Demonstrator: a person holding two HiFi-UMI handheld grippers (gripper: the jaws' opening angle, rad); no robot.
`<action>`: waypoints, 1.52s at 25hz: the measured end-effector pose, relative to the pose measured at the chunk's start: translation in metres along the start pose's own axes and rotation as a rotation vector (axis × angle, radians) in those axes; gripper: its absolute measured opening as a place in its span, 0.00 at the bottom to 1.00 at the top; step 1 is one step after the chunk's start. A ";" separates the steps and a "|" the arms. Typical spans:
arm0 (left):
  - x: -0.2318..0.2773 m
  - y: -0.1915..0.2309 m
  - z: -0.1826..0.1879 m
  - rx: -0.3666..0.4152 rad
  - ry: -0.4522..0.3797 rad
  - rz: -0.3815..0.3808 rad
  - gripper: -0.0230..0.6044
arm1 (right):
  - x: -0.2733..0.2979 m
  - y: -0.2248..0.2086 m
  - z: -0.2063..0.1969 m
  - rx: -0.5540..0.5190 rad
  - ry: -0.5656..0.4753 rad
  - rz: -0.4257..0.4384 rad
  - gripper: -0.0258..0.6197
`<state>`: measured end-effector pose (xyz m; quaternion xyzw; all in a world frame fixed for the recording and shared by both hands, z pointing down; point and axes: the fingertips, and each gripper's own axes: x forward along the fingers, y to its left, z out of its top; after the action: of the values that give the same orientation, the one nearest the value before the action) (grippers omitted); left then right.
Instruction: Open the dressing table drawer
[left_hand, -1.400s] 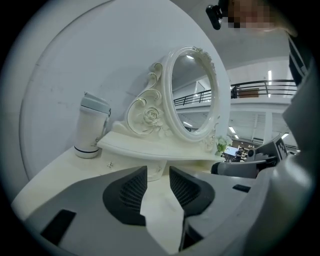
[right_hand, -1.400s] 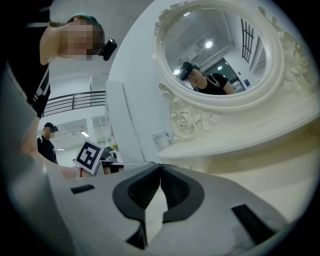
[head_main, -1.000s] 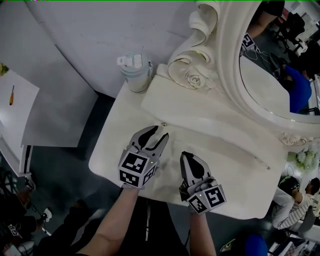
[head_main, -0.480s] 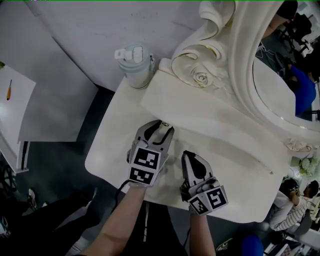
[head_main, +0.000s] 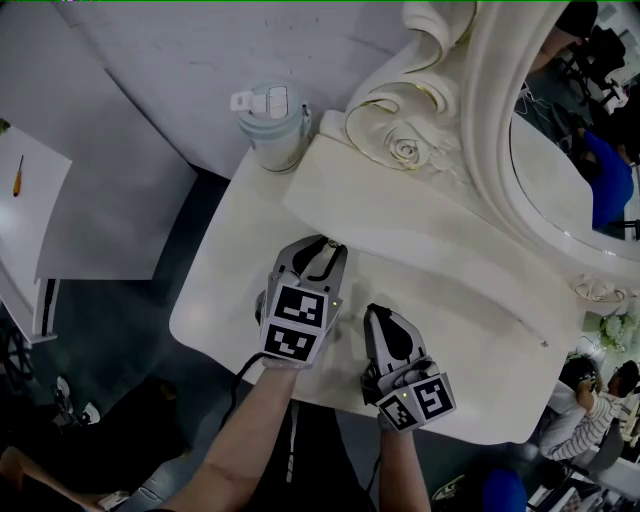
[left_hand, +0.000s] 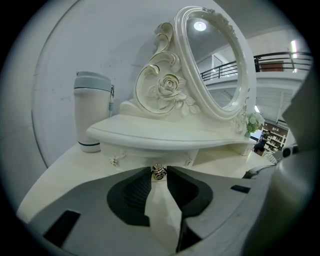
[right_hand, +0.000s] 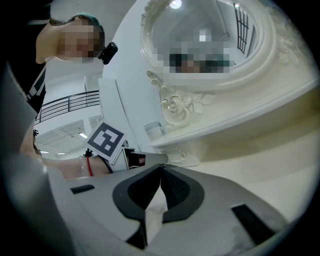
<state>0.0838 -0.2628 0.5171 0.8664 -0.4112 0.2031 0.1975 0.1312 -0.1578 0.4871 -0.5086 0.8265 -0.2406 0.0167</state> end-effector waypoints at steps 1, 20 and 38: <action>0.000 -0.001 -0.001 0.008 0.011 -0.003 0.21 | -0.001 0.001 -0.001 0.003 0.000 0.002 0.05; -0.021 -0.007 -0.017 0.029 0.062 -0.036 0.20 | -0.015 0.016 -0.004 0.015 -0.019 0.000 0.05; -0.042 -0.011 -0.031 0.015 0.070 -0.061 0.20 | -0.029 0.036 -0.013 0.028 -0.033 0.005 0.05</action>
<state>0.0623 -0.2143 0.5201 0.8723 -0.3759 0.2306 0.2113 0.1115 -0.1155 0.4770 -0.5102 0.8239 -0.2440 0.0381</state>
